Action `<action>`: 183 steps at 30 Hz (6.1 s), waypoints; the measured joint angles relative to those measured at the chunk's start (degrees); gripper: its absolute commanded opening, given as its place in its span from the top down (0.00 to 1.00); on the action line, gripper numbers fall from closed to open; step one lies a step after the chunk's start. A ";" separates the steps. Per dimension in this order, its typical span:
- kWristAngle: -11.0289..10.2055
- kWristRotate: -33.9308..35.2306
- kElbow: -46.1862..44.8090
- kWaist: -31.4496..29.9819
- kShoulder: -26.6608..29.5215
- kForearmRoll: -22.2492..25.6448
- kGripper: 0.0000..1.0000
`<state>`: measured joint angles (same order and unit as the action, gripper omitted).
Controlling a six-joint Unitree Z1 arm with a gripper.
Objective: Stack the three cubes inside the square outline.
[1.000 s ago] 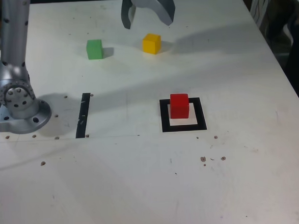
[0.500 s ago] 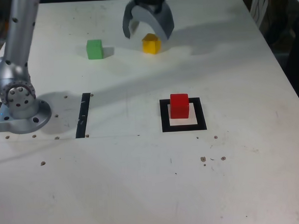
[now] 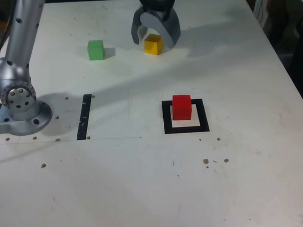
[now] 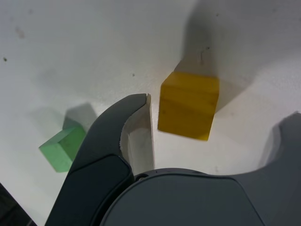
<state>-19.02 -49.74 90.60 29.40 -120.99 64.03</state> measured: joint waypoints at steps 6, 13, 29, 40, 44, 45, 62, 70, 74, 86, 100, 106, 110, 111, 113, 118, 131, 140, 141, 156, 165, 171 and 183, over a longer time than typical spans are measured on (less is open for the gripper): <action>0.00 0.01 0.26 0.05 -1.16 -1.10 0.29; 0.02 0.28 0.70 0.32 -1.58 -2.60 0.40; 4.40 2.27 0.57 0.35 -2.30 -3.78 0.62; 5.34 3.76 0.80 0.37 -1.78 1.40 0.62; 4.72 6.25 1.42 -0.53 1.06 6.12 0.67; 4.64 7.25 1.88 -0.99 2.33 7.58 0.69; 8.90 38.65 4.10 -29.25 9.73 19.85 0.70; 12.17 48.60 6.61 -36.93 8.03 18.30 0.70; 13.80 49.94 6.61 -37.37 6.29 17.00 0.70; 14.03 51.49 7.49 -37.45 1.52 15.74 0.70; 14.03 51.49 6.87 -37.43 0.53 15.68 0.62; 14.06 51.45 7.32 -37.43 -0.07 15.68 0.42; 14.06 50.90 7.77 -37.43 -0.95 15.68 0.25; 14.06 50.80 7.77 -37.43 -1.05 15.68 0.21; 13.99 50.64 7.79 -37.42 -1.09 15.68 0.14; 13.45 50.35 7.94 -37.42 -1.09 15.69 0.02; 6.59 46.55 3.76 -34.19 8.88 21.20 0.01; 0.96 34.10 -12.45 -19.01 22.56 15.94 0.01; 0.58 32.13 -14.39 -17.15 24.04 14.09 0.01; -0.53 14.77 -26.08 11.63 26.31 -3.10 0.01; -2.97 15.65 -27.54 19.51 18.72 -5.21 0.06; -4.99 16.58 -26.71 19.65 12.81 -6.58 0.14; -5.11 16.58 -26.72 19.65 11.96 -8.55 0.44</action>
<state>-24.13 -33.16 63.88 49.04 -109.03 55.49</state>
